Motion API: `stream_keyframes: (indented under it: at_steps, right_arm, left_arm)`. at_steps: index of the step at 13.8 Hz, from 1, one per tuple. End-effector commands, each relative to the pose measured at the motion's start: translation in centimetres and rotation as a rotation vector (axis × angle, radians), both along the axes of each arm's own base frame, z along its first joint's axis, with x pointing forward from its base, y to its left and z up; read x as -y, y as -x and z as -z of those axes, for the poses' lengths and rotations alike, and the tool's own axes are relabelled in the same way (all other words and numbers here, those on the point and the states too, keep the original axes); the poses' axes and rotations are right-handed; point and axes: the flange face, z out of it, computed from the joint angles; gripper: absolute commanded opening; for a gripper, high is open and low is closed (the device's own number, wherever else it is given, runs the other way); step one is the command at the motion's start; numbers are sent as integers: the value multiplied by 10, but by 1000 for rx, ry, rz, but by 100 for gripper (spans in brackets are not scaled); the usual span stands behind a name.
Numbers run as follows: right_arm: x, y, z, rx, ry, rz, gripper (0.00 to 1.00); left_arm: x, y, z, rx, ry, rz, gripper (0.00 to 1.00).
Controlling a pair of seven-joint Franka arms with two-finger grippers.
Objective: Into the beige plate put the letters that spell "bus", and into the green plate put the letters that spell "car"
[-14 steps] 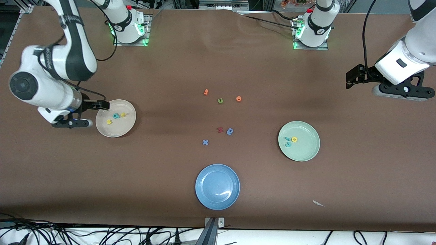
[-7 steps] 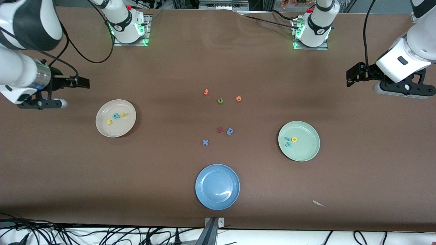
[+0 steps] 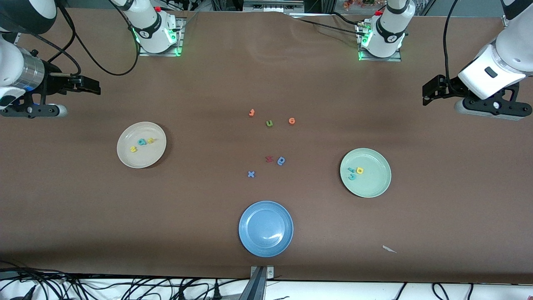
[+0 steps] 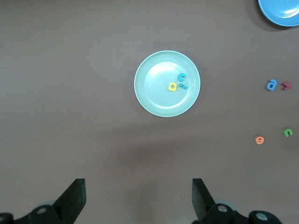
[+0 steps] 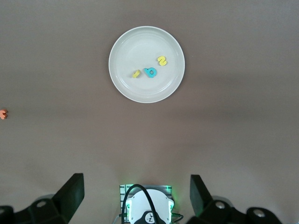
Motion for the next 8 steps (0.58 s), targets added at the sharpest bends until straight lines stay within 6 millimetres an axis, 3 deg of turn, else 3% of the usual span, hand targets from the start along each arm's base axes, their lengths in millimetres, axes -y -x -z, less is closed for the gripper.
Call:
stream_keyframes:
  at_steps: [1,8]
  right_arm:
    - [4,-3,-2,4,-17,11,100]
    - [2,-4,-4,4,-16,13,100]
  left_arm:
    - [0,4,-9,2,-8,5,100]
    - [-1,3,-9,7,-9,2,100]
